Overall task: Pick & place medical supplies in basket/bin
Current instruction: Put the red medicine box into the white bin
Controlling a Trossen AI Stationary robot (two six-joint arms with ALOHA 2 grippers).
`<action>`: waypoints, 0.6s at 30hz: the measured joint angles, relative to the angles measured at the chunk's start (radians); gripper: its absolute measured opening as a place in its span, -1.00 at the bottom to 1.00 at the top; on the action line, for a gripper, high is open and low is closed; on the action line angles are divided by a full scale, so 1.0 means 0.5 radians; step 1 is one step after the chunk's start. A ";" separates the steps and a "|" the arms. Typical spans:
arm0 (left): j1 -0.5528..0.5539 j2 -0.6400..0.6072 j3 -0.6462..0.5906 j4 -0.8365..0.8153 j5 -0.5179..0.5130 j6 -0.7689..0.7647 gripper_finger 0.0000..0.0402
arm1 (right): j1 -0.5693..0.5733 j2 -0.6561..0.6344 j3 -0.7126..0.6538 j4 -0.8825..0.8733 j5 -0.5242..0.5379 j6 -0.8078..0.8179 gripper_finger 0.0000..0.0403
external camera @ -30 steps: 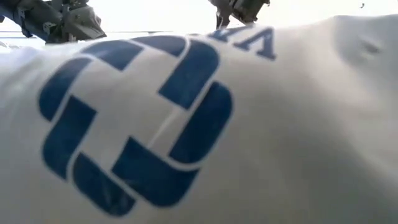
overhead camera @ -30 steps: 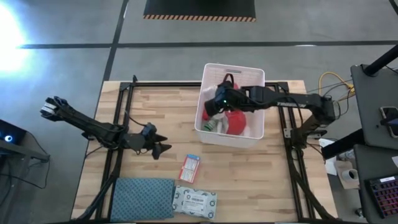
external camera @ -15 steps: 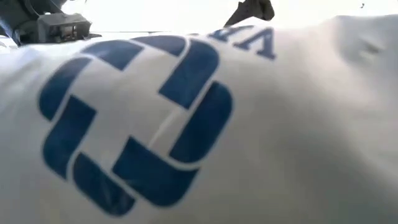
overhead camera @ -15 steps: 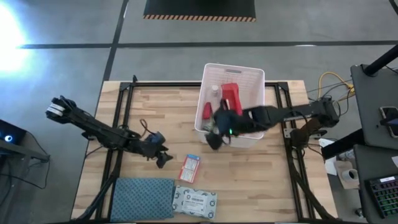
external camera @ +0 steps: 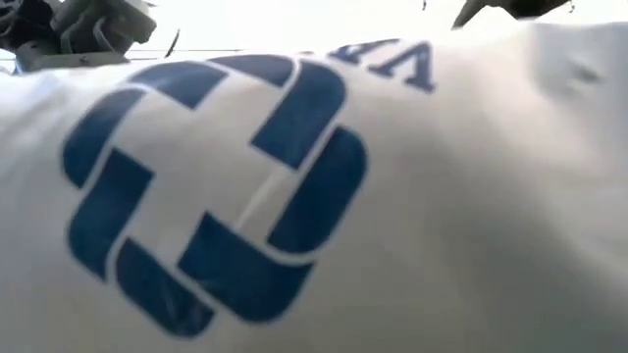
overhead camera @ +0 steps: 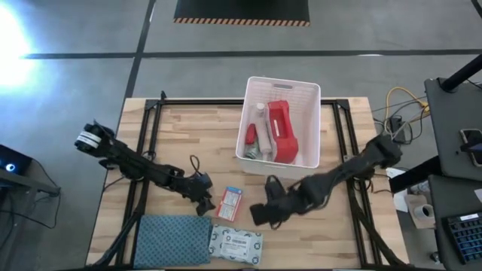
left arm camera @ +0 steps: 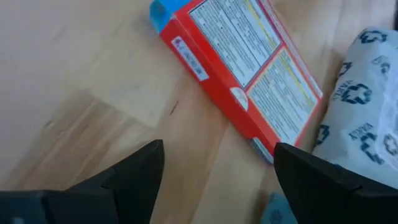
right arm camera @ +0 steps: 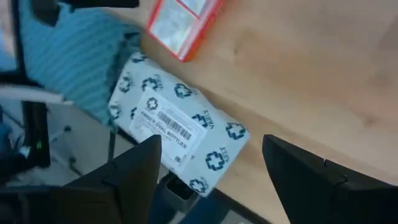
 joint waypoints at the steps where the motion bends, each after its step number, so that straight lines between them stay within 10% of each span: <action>1: -0.002 0.029 0.012 0.017 0.005 0.000 0.40 | 0.025 0.041 -0.004 0.041 0.018 0.075 0.32; 18: 0.006 0.052 0.053 0.167 0.151 0.027 0.40 | -0.070 0.704 -0.245 1.172 0.423 0.443 0.28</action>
